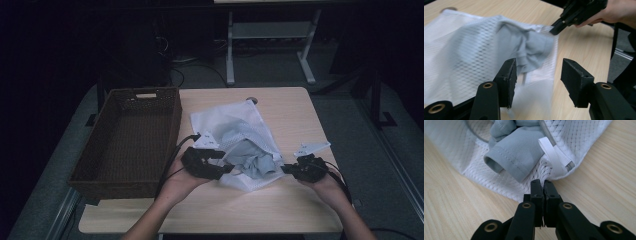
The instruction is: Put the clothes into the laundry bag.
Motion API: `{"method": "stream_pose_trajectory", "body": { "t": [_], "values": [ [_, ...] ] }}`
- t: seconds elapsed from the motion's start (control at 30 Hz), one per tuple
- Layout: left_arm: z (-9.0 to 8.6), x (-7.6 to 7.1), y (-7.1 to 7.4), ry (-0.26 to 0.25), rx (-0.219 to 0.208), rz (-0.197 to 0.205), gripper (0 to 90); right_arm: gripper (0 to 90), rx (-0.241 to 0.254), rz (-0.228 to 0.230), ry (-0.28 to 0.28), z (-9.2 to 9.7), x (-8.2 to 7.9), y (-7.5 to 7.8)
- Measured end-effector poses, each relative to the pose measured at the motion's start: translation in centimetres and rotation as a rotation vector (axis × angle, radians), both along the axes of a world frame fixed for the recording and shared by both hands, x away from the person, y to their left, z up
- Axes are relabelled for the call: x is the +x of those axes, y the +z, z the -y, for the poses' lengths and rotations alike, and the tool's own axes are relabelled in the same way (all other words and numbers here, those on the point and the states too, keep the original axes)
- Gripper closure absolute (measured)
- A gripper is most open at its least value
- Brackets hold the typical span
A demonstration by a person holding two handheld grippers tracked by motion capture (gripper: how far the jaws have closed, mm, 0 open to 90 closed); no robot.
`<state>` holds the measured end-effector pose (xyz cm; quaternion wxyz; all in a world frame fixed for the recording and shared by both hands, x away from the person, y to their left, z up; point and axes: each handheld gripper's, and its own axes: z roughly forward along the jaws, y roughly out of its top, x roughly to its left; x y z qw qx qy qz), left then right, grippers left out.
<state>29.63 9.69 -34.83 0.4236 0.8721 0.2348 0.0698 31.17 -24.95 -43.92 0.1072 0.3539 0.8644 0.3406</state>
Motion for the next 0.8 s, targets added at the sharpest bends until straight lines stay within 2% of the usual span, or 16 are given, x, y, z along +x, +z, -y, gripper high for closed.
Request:
{"method": "stream_pose_trajectory", "body": {
  "t": [0.07,0.17,0.3,0.33,0.37,0.4,0.47,0.5,0.53,0.57,0.63,0.67,0.7,0.73,0.77,0.8],
  "values": [
    [-0.6,-0.1,0.1,0.013,-0.017,-0.004,45.9,87.4,0.013,-0.004,0.007,-0.2,-0.1,0.1],
    [0.0,0.1,-0.2,-0.003,-0.023,-0.008,46.0,87.4,0.041,-0.009,0.017,-0.5,-0.3,0.3],
    [3.4,0.5,-2.4,-0.079,-0.012,-0.035,46.2,87.4,0.07,-0.011,0.054,-1.5,-1.7,0.5],
    [3.4,0.5,-2.4,-0.079,-0.012,-0.035,46.1,87.4,0.07,-0.011,0.054,-1.5,-1.7,0.5],
    [4.8,0.8,-3.4,-0.104,-0.003,-0.051,46.1,87.4,0.067,-0.013,0.073,-1.8,-2.0,0.4],
    [4.8,0.8,-3.4,-0.104,-0.003,-0.051,46.0,87.4,0.065,-0.011,0.08,-1.9,-2.1,0.4],
    [6.9,1.3,-4.9,-0.133,0.008,-0.066,45.0,87.4,0.067,-0.015,0.086,-2.1,-2.1,0.5],
    [6.9,1.3,-4.9,-0.133,0.008,-0.066,44.3,87.4,0.067,-0.015,0.086,-2.1,-2.1,0.5],
    [8.3,1.7,-6.0,-0.144,0.02,-0.073,44.1,87.4,0.067,-0.01,0.093,-2.1,-2.1,0.5],
    [8.3,1.7,-6.0,-0.144,0.02,-0.073,43.8,87.4,0.067,-0.01,0.093,-2.1,-2.1,0.5],
    [9.6,2.1,-7.2,-0.149,0.043,-0.083,43.6,87.4,0.066,-0.009,0.096,-2.1,-2.2,0.5],
    [10.6,2.6,-8.4,-0.144,0.076,-0.075,45.1,87.4,0.064,-0.006,0.095,-2.0,-2.2,0.6],
    [10.6,2.6,-8.4,-0.144,0.076,-0.075,51.1,87.4,0.064,-0.006,0.095,-2.0,-2.2,0.6],
    [10.9,2.8,-9.0,-0.133,0.097,-0.065,51.1,87.4,0.065,-0.007,0.093,-1.9,-2.2,0.6],
    [11.2,3.0,-9.5,-0.121,0.113,-0.056,58.8,87.4,0.065,-0.006,0.092,-1.8,-2.2,0.6],
    [11.4,3.6,-10.4,-0.103,0.134,-0.054,78.3,87.4,0.063,-0.007,0.091,-1.7,-2.1,0.5]
  ]
}}
